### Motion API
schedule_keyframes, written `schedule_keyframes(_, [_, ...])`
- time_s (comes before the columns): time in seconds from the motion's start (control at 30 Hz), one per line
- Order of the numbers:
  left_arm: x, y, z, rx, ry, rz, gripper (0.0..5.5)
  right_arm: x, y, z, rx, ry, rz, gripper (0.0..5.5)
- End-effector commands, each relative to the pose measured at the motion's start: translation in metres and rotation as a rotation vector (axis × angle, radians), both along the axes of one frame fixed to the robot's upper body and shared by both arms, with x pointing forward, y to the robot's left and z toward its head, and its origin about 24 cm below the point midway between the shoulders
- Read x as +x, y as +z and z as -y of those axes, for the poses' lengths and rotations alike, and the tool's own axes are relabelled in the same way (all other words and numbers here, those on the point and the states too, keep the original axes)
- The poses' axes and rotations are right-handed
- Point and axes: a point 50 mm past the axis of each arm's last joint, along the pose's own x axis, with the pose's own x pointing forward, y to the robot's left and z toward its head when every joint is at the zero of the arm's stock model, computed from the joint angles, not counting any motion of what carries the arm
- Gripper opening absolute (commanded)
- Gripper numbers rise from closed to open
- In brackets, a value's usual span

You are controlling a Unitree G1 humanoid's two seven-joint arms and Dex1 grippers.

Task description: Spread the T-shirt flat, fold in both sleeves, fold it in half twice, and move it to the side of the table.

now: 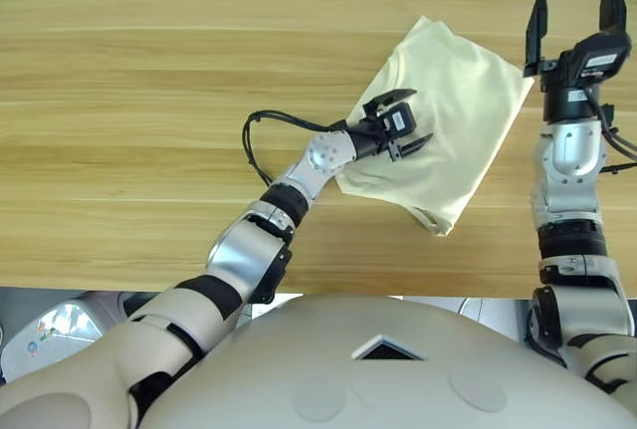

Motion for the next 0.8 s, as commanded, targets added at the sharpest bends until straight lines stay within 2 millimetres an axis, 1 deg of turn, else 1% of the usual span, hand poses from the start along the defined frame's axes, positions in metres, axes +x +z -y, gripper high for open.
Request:
schedule_keyframes(0.03, [0.012, -0.010, -0.014, 0.265, 0.029, 0.161, 4.20, 0.003, -0.008, -0.006, -0.004, -0.003, -0.036, 3.44])
schedule_keyframes(0.1, [0.022, -0.012, -0.044, 0.346, 0.072, 0.238, 4.20, 0.002, -0.009, -0.007, -0.003, 0.001, -0.039, 3.44])
schedule_keyframes(0.17, [0.023, -0.018, -0.075, 0.373, 0.123, 0.227, 4.20, 0.002, -0.011, -0.006, -0.002, -0.004, -0.048, 3.44])
schedule_keyframes(0.2, [0.018, -0.023, -0.088, 0.366, 0.140, 0.199, 4.20, 0.001, -0.012, -0.006, -0.001, -0.004, -0.051, 3.44])
schedule_keyframes(0.27, [0.005, -0.029, -0.106, 0.342, 0.152, 0.153, 4.20, 0.000, -0.012, -0.006, -0.002, -0.004, -0.054, 3.44])
schedule_keyframes(0.33, [-0.014, -0.036, -0.123, 0.315, 0.195, 0.099, 4.20, -0.002, -0.013, -0.004, -0.006, -0.011, -0.058, 3.44])
schedule_keyframes(0.43, [-0.037, -0.040, -0.141, 0.276, 0.290, 0.022, 4.20, -0.003, -0.015, -0.004, -0.012, -0.013, -0.065, 3.44])
schedule_keyframes(0.53, [-0.055, -0.038, -0.142, 0.231, 0.342, -0.034, 4.20, -0.005, -0.017, -0.004, -0.027, -0.013, -0.075, 3.44])
schedule_keyframes(0.67, [-0.077, -0.034, -0.128, 0.123, 0.410, -0.157, 4.20, -0.007, -0.024, -0.006, -0.055, -0.005, -0.110, 3.44])
schedule_keyframes(0.73, [-0.081, -0.032, -0.123, 0.082, 0.496, -0.201, 4.20, -0.011, -0.027, -0.005, -0.059, -0.009, -0.118, 3.44])
schedule_keyframes(0.8, [-0.080, -0.029, -0.118, 0.039, 0.584, -0.229, 4.20, -0.014, -0.031, -0.002, -0.062, -0.024, -0.130, 3.44])
